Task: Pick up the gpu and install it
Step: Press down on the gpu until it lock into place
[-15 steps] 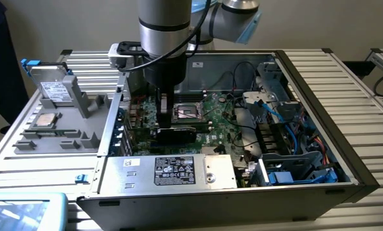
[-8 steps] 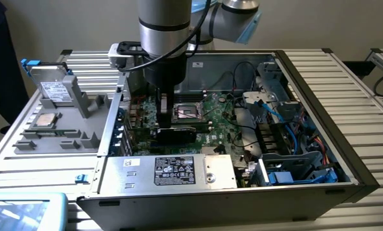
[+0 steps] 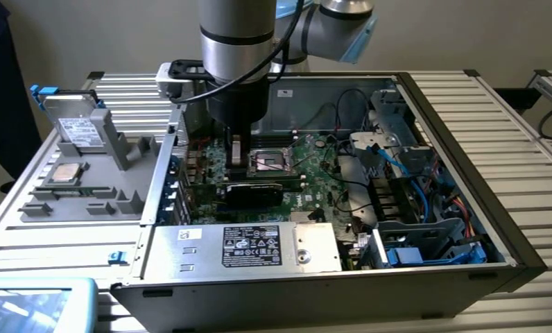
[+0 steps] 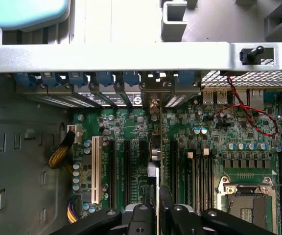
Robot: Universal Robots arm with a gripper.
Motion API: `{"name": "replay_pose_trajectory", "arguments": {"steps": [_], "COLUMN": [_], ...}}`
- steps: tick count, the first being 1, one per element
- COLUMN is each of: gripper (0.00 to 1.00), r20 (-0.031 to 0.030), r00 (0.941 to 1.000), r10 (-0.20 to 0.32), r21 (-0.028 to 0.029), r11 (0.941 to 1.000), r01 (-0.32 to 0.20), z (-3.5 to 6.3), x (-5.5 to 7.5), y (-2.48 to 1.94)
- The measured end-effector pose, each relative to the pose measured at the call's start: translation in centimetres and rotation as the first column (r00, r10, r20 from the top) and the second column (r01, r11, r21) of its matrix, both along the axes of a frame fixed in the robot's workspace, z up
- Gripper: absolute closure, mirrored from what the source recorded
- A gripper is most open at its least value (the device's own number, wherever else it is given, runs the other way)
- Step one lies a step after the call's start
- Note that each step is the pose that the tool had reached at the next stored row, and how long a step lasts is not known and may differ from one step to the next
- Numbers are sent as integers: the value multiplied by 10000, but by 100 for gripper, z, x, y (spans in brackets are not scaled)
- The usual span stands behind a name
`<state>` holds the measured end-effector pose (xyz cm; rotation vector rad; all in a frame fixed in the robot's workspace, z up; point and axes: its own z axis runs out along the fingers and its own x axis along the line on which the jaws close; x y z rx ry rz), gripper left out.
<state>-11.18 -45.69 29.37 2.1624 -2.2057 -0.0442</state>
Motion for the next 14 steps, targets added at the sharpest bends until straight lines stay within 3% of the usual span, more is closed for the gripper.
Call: {"name": "replay_pose_trajectory", "arguments": {"steps": [1, 3, 7, 11, 14], "gripper": [85, 88, 88, 88, 88], "r20": [0, 26, 131, 304, 346], "r00": [10000, 10000, 9999, 9995, 9994], "r10": [0, -6, -3, -5, -9], "r21": [0, -11, -74, -84, -84], "r11": [10000, 10000, 10000, 10000, 10000], "r01": [0, 6, 4, 7, 12], "z": [0, -6, -36, -77, -132], "x": [0, -19, -125, -210, -223], "y": [0, 1, 0, 0, 0]}}
